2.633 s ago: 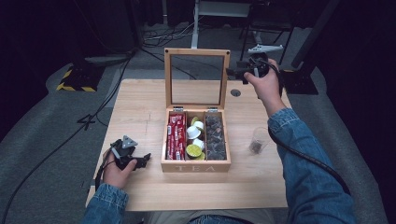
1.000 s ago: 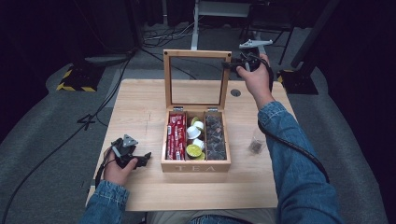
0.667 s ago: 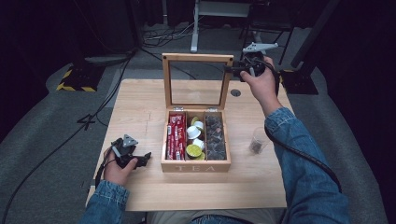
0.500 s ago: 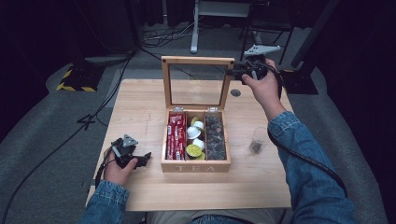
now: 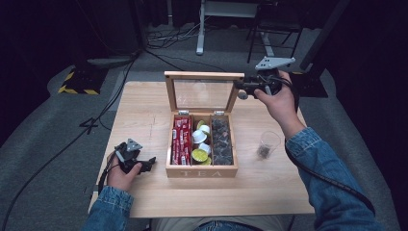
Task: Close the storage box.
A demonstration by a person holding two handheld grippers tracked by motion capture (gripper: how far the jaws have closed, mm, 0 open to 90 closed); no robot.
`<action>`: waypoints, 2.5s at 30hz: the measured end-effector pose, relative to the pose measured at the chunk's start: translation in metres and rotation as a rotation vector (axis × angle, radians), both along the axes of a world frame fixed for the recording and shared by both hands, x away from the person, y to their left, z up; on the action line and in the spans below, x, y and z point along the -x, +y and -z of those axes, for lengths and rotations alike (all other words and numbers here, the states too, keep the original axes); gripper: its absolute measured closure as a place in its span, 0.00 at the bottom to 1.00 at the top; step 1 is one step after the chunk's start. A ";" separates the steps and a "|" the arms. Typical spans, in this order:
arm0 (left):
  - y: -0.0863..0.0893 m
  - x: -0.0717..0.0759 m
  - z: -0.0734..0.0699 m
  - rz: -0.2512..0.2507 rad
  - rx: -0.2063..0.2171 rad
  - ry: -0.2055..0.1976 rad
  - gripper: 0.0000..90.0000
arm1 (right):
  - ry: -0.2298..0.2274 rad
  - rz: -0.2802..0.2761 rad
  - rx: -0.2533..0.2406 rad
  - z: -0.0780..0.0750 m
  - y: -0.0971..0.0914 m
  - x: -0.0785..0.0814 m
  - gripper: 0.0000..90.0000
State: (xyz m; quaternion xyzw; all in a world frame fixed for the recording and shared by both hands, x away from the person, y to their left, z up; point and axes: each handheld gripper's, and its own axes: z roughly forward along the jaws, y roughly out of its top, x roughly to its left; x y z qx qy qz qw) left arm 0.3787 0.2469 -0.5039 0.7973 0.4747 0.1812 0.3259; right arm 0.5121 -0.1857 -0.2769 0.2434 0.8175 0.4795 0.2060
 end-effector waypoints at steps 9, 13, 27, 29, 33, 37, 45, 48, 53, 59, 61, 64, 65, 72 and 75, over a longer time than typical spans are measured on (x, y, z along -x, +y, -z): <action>0.000 0.000 0.000 0.000 0.000 0.000 0.17 | 0.014 -0.049 0.017 0.006 -0.002 0.024 0.71; 0.000 0.000 0.000 0.000 0.000 0.000 0.17 | 0.011 -0.065 0.037 0.010 -0.001 0.033 0.70; 0.000 0.000 0.000 -0.001 -0.002 -0.002 0.17 | 0.029 -0.106 0.071 0.028 -0.003 0.061 0.63; 0.000 0.000 0.000 0.000 -0.003 -0.001 0.17 | 0.027 -0.107 0.074 0.029 -0.003 0.063 0.63; 0.000 0.000 0.000 0.000 0.000 -0.001 0.17 | 0.031 -0.107 0.071 0.037 -0.004 0.069 0.58; 0.000 0.000 0.000 0.000 -0.001 0.000 0.17 | 0.029 -0.104 0.079 0.044 -0.005 0.077 0.55; 0.000 0.000 0.000 0.000 0.001 0.000 0.17 | 0.046 -0.109 0.081 0.058 -0.006 0.087 0.49; 0.000 0.000 0.000 0.000 0.001 0.000 0.17 | 0.040 -0.107 0.092 0.063 -0.006 0.092 0.49; 0.000 0.000 0.000 0.000 0.002 0.000 0.17 | 0.032 -0.104 0.107 0.070 -0.005 0.098 0.48; 0.000 0.000 0.000 0.000 0.003 -0.001 0.17 | 0.029 -0.097 0.112 0.081 -0.005 0.106 0.46; 0.000 0.000 0.000 -0.001 0.003 0.000 0.17 | 0.022 -0.095 0.123 0.085 -0.005 0.109 0.45; 0.000 0.000 0.000 -0.001 0.003 0.000 0.17 | 0.020 -0.091 0.131 0.089 -0.005 0.112 0.45; 0.000 0.000 0.000 -0.001 0.003 0.000 0.17 | 0.019 -0.091 0.135 0.092 -0.005 0.114 0.44; 0.000 0.000 0.000 0.000 0.000 -0.001 0.17 | 0.019 -0.093 0.152 0.103 -0.005 0.118 0.41; 0.000 0.000 0.000 0.000 0.001 0.000 0.17 | 0.019 -0.091 0.158 0.109 -0.004 0.120 0.39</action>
